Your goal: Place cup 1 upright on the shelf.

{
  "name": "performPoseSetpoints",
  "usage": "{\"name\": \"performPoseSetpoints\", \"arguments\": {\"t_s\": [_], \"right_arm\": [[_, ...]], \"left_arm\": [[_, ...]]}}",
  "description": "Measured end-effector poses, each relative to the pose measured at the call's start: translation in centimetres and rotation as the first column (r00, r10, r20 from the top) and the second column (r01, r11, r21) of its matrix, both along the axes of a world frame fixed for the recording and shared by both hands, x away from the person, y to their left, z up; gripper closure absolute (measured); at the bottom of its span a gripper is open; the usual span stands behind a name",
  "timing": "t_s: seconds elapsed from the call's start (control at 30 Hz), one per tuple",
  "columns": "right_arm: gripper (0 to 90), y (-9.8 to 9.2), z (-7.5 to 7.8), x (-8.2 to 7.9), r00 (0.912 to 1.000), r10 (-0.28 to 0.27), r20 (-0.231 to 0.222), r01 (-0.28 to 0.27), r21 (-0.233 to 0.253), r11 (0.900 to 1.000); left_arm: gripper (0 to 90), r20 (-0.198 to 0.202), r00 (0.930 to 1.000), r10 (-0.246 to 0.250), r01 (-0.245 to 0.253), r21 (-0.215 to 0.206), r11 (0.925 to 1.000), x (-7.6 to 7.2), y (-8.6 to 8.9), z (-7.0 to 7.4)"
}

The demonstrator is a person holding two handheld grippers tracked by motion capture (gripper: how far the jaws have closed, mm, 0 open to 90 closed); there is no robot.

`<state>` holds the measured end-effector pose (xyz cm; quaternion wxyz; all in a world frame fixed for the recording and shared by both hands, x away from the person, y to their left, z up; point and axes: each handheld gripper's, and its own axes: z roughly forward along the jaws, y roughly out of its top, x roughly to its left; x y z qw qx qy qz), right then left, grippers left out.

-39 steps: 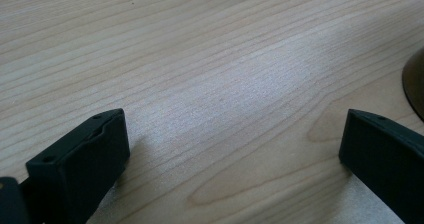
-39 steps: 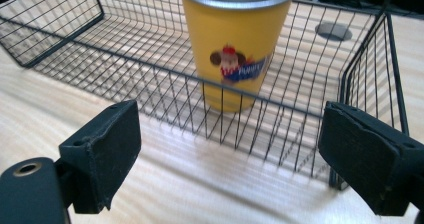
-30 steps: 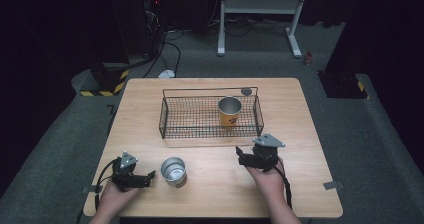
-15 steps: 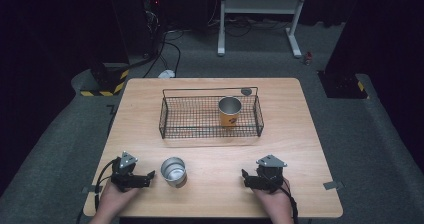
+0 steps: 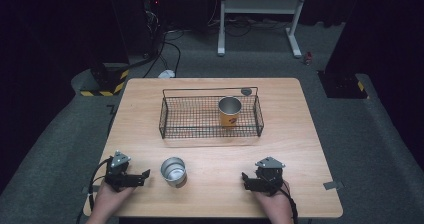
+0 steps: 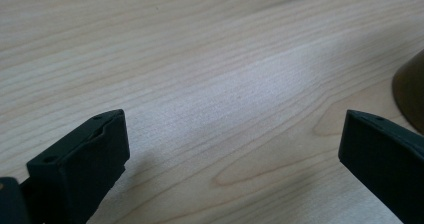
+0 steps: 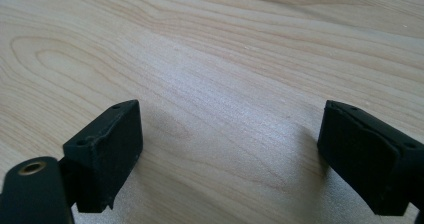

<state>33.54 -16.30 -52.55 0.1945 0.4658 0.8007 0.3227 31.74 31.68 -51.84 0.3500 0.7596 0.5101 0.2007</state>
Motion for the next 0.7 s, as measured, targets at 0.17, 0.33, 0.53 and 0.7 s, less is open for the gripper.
{"name": "performPoseSetpoints", "arguments": {"t_s": [0.17, 0.33, 0.53, 0.7], "right_arm": [[9.8, 0.0, 0.0, 0.0, 1.0000, 0.005, 0.000, -0.005, 0.001, 1.000], [9.7, 0.0, 0.0, 0.0, 1.0000, 0.006, 0.000, -0.006, 0.000, 1.000], [9.7, 0.0, 0.0, 0.0, 1.0000, 0.008, 0.002, -0.008, -0.001, 1.000], [9.6, 0.0, 0.0, 0.0, 1.0000, 0.008, 0.002, -0.008, -0.002, 1.000]], "left_arm": [[0.4, 0.050, 0.9987, -0.004, 0.006, -0.041, 0.9991, -0.8, 0.3, 1.2], [0.5, 0.095, 0.9953, -0.018, 0.025, -0.069, 0.9973, -1.5, 0.0, 2.3], [0.5, 0.139, 0.9888, -0.053, 0.063, -0.074, 0.9953, -2.1, -0.9, 3.4], [0.4, 0.180, 0.9811, -0.071, 0.086, -0.072, 0.9937, -2.6, -1.7, 4.3]]}}
